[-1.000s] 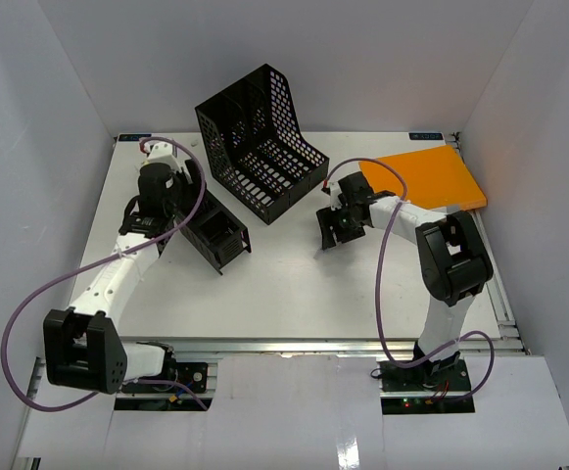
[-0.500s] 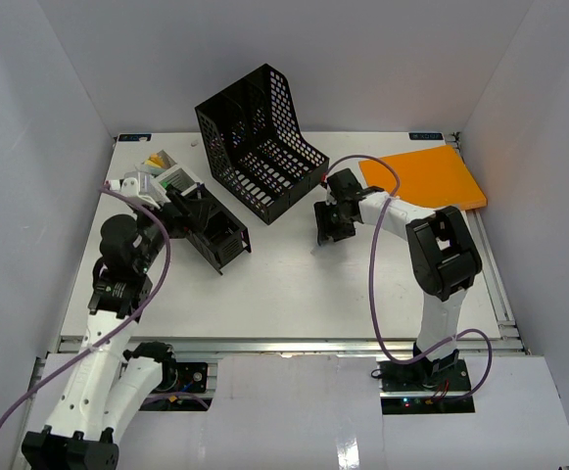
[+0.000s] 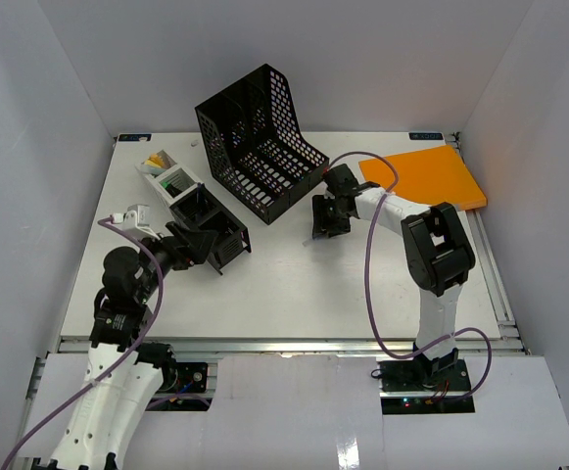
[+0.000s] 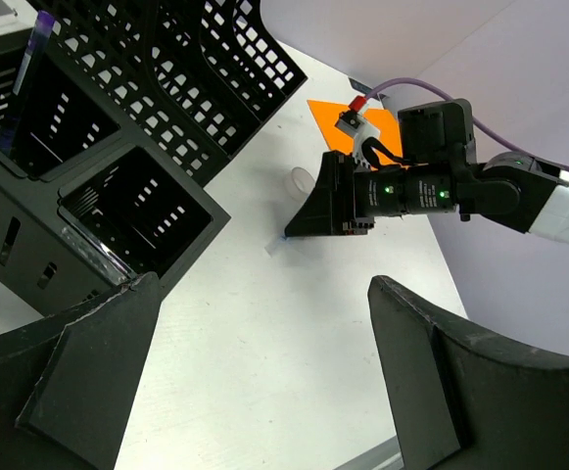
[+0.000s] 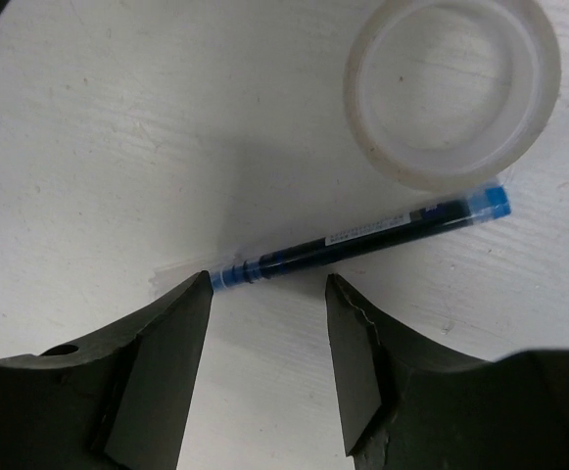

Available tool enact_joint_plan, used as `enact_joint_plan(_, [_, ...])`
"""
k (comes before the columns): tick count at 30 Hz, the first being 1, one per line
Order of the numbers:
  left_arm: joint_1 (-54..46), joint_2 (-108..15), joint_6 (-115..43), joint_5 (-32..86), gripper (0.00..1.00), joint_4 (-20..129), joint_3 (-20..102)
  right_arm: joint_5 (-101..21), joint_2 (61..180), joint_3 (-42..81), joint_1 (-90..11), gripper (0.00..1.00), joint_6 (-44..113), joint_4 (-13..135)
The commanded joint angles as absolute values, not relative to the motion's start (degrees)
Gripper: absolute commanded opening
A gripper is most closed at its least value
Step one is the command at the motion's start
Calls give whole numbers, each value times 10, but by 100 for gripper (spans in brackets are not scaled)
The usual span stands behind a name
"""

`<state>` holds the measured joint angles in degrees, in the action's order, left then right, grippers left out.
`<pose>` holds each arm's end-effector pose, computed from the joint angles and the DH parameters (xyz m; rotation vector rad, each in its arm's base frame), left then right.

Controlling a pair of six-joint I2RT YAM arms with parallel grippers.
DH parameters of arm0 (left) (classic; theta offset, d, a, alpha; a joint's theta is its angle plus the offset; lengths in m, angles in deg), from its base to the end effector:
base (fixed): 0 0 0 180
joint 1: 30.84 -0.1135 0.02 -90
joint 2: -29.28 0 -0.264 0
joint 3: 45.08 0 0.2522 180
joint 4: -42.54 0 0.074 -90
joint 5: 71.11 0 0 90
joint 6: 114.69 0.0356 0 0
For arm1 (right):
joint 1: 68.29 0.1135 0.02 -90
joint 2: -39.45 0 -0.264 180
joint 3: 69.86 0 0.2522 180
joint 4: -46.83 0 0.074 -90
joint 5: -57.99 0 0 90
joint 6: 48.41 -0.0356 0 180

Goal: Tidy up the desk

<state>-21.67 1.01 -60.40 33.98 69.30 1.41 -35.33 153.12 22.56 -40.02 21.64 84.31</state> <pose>0.1310 -0.0305 0.3013 -0.2099 1.7699 -0.7988 0.3671 0.1997 0.1703 -0.2130 2.6335 0.3719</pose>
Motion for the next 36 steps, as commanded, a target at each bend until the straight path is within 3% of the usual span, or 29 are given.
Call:
enact_joint_plan(1, [-219,31,-625,345,98,710,10,-329,1555,243,-400,60,188,830])
enact_joint_plan(5, [-219,37,-623,341,98,722,16,-304,1564,247,-400,67,175,831])
enact_joint_plan(8, [-219,38,-623,339,98,725,20,-269,1567,243,-400,67,164,831])
enact_joint_plan(19, [-219,44,-636,346,98,723,17,-247,1531,170,-398,31,187,804])
enact_joint_plan(29, [-217,-17,-728,463,98,587,-38,-303,1436,59,-398,16,264,778])
enact_joint_plan(36, [-183,-101,-774,472,98,446,-66,-350,1366,26,-400,8,320,763])
